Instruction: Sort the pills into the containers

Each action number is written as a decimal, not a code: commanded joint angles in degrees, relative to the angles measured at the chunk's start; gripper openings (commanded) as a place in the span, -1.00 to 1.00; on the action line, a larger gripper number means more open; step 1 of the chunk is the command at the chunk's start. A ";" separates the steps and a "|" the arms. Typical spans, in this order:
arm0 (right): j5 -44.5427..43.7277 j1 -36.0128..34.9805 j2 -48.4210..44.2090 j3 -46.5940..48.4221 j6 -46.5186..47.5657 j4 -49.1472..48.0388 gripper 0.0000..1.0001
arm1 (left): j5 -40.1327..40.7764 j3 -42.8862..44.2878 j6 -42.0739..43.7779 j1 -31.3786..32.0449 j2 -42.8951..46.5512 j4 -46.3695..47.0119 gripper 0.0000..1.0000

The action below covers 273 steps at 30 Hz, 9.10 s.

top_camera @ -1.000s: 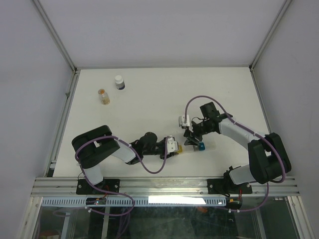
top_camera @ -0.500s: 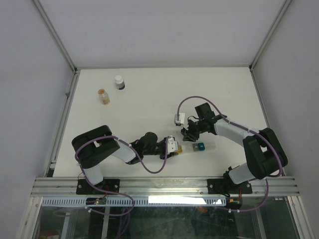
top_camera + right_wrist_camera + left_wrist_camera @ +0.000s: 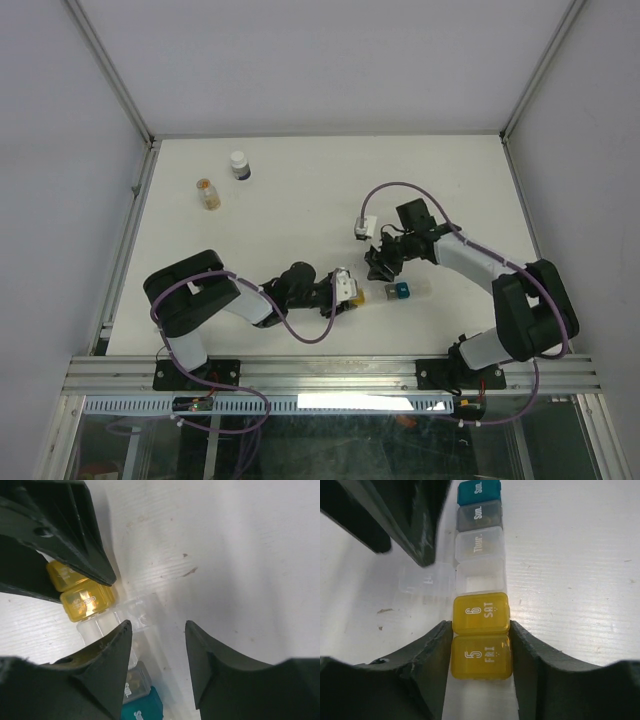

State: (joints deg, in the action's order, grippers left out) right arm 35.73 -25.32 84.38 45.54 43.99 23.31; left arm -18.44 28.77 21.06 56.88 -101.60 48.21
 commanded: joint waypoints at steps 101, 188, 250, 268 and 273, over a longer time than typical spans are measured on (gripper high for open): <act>42.64 20.20 -34.14 -5.97 -3.93 -7.27 0.65 | 7.52 21.97 -60.74 -13.29 26.44 -30.91 -1.00; 41.49 14.51 -29.40 -2.88 16.11 13.13 -1.00 | 0.34 8.08 10.10 3.85 41.58 -25.86 0.75; 34.00 14.17 -27.82 -3.88 7.57 5.87 -1.00 | 19.81 16.95 -54.87 3.31 26.63 -26.70 -1.00; 34.66 14.20 -28.26 -3.70 7.75 6.75 -1.00 | 18.15 11.99 -45.57 1.97 35.47 -22.11 0.98; 36.08 14.25 -28.26 -3.61 9.91 8.36 -1.00 | -2.13 8.53 -27.59 -0.93 36.18 -17.66 0.98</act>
State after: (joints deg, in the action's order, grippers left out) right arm 68.60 -11.09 56.95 40.91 51.66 31.40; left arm -3.53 39.16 -22.48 58.02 -66.26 24.82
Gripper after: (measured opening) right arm 0.545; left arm 0.990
